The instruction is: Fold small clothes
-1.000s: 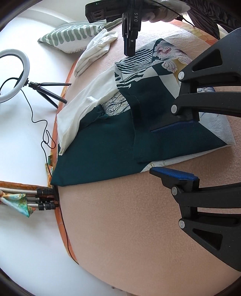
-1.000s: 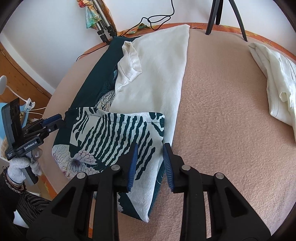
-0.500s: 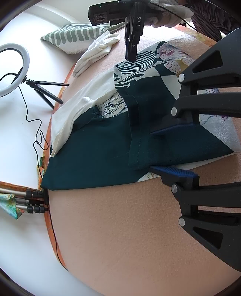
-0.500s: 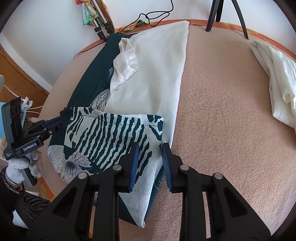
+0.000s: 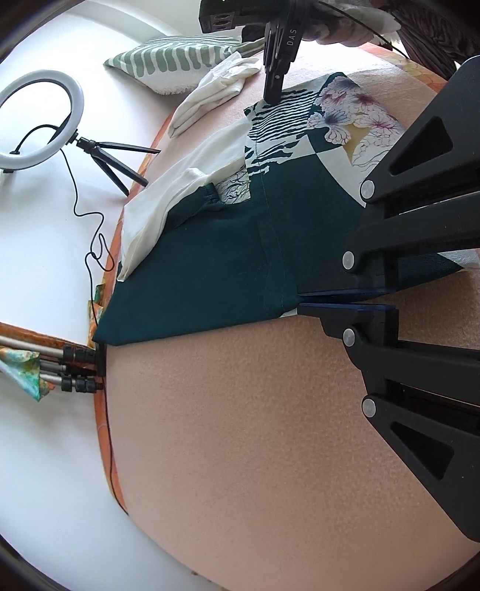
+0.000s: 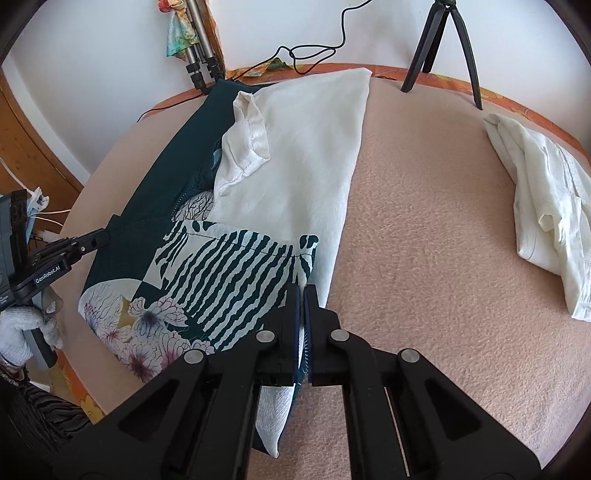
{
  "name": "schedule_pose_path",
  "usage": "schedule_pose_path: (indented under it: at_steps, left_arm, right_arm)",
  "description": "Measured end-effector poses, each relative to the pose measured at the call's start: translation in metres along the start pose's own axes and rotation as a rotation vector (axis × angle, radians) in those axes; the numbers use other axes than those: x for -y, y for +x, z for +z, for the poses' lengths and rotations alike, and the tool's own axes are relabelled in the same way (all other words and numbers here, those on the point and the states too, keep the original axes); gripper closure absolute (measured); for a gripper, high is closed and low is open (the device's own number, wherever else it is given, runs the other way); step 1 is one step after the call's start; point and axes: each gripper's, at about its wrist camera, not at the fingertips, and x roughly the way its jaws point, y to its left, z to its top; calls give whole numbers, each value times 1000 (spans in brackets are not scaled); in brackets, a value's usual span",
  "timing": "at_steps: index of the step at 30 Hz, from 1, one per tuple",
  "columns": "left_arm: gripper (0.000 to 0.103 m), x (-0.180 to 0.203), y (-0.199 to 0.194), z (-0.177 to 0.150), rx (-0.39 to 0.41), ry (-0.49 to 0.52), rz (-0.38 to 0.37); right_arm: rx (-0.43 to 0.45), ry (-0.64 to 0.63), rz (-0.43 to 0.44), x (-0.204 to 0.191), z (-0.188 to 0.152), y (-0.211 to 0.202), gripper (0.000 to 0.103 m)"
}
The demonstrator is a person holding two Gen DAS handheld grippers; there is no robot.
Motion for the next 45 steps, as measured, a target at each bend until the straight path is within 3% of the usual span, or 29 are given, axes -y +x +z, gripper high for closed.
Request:
schedule_pose_path:
  at_steps: [3, 4, 10, 13, 14, 19, 22, 24, 26, 33, 37, 45]
  left_arm:
    - [98, 3, -4, 2, 8, 13, 31]
    - [91, 4, -7, 3, 13, 20, 39]
    - [87, 0, -20, 24, 52, 6, 1]
    - [62, -7, -19, 38, 67, -19, -32]
    - [59, -9, -17, 43, 69, -27, -42]
    - [59, -21, 1, 73, 39, -46, -81]
    - [59, -26, 15, 96, 26, -21, -83]
    - [59, -30, 24, 111, 29, -6, -86]
    - [59, -39, 35, 127, 23, -29, -103]
    - [59, -64, 82, 174, 13, -99, -143]
    - [59, -67, 108, 193, 4, -87, -128]
    - [59, -72, 148, 226, 11, -83, -130]
  right_arm:
    - [-21, 14, -7, 3, -1, 3, 100]
    - [-17, 13, -20, 4, 0, 2, 100]
    - [42, 52, -20, 18, 11, -15, 99]
    - [75, 65, -11, 24, 20, -22, 99]
    - [86, 66, -17, 27, 24, -24, 99]
    - [89, 69, 8, 41, 50, -16, 99]
    - [81, 85, 25, 53, 70, -4, 92]
    - [82, 83, 35, 60, 86, 4, 70]
    - [82, 80, 39, 68, 103, 14, 61]
    - [71, 108, 63, 96, 158, 55, 61]
    - [86, 127, 89, 112, 186, 77, 61]
    - [86, 52, 90, 107, 227, 118, 61]
